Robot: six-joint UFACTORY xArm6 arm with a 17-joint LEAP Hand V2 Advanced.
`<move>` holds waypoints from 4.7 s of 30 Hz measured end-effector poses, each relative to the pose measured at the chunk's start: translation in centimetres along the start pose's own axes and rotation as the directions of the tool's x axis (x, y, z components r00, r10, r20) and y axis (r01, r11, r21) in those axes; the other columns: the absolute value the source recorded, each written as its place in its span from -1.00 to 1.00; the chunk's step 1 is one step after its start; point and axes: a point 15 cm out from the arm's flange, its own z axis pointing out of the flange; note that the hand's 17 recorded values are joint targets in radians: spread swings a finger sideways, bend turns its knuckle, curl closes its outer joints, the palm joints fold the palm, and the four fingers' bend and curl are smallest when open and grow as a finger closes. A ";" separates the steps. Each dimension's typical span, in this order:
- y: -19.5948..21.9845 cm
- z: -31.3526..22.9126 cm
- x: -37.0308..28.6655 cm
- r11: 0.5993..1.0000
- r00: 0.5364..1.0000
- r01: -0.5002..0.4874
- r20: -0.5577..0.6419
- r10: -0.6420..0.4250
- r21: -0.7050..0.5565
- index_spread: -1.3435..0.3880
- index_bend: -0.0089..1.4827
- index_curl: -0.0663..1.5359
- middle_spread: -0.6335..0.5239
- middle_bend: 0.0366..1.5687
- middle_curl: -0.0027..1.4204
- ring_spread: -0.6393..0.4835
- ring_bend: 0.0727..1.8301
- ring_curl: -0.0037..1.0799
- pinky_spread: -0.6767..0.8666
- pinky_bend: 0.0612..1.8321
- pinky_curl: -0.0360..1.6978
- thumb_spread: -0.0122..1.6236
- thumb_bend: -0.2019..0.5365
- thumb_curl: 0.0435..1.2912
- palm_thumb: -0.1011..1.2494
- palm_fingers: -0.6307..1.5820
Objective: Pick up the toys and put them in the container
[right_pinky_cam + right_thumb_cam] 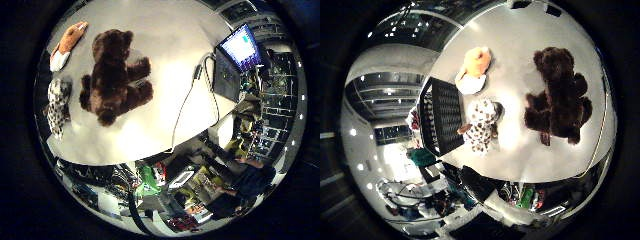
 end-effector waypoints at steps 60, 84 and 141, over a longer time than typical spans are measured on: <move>-0.3 -1.9 3.3 0.985 0.997 -0.069 -0.045 0.063 -0.157 0.26 0.43 -0.02 -0.09 0.61 -0.10 -0.15 0.52 0.05 -0.37 0.43 -0.19 -0.37 -0.51 0.07 0.75 0.66; 7.4 -19.5 -36.1 0.903 0.895 0.429 0.136 -0.425 -0.002 0.26 0.46 0.00 -0.08 0.68 -0.14 -0.15 0.57 0.04 -0.36 0.25 0.14 -0.41 -0.51 0.32 0.70 0.64; -2.0 -10.6 -11.6 0.883 0.845 0.453 -0.256 -0.470 -0.127 0.04 -0.76 -0.54 0.10 -0.81 -0.58 0.45 -0.83 -0.56 0.41 -0.67 -0.58 0.21 -0.53 -0.43 0.30 -0.33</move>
